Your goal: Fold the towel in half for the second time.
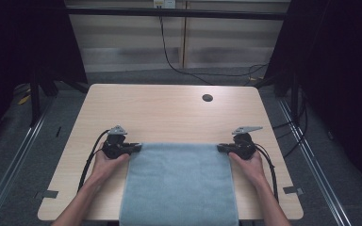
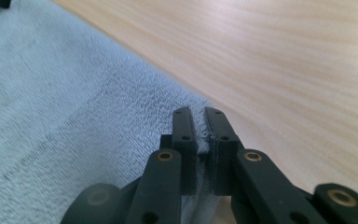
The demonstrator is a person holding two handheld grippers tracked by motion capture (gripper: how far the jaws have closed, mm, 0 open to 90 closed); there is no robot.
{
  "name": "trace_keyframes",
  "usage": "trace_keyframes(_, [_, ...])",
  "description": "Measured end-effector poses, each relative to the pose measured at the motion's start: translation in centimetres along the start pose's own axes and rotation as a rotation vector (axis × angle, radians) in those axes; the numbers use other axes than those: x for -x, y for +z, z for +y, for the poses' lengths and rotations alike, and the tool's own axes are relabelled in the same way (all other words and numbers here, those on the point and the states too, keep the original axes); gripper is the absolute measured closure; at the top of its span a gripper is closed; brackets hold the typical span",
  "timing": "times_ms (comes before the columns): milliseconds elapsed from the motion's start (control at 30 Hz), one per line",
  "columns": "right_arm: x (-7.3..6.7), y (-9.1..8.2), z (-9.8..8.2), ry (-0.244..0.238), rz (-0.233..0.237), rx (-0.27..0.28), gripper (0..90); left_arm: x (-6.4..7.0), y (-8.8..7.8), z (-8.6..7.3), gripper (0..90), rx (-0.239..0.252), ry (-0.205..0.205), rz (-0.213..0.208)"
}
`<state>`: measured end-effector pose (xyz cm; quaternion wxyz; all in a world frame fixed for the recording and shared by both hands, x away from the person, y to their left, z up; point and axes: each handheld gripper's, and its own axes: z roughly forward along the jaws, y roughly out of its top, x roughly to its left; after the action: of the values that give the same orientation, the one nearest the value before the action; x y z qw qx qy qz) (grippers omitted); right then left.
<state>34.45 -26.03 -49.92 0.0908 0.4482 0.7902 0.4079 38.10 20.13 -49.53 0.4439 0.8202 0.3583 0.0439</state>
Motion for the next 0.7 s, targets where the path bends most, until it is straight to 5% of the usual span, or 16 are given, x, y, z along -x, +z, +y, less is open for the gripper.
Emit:
trace_keyframes(67, [0.0, -0.5, 0.4, 0.009, 0.013, 0.033, 84.7, 0.1, -0.8, 0.4, 82.2, 0.055, 0.001, 0.002])
trace_keyframes(233, [0.0, -1.5, 1.8, 0.002, 0.015, 0.069, 84.9, 0.1, -1.7, 2.1, 82.3, 0.105, 0.002, -0.016])
trace_keyframes(567, [0.6, -4.6, 8.7, -0.031, -0.032, 0.214, 85.0, -0.7, -4.6, 8.6, 82.3, 0.234, 0.025, 0.050])
trace_keyframes(700, [0.9, -5.1, 10.8, -0.035, -0.047, 0.252, 85.1, -1.0, -5.4, 10.7, 82.3, 0.267, 0.037, 0.045])
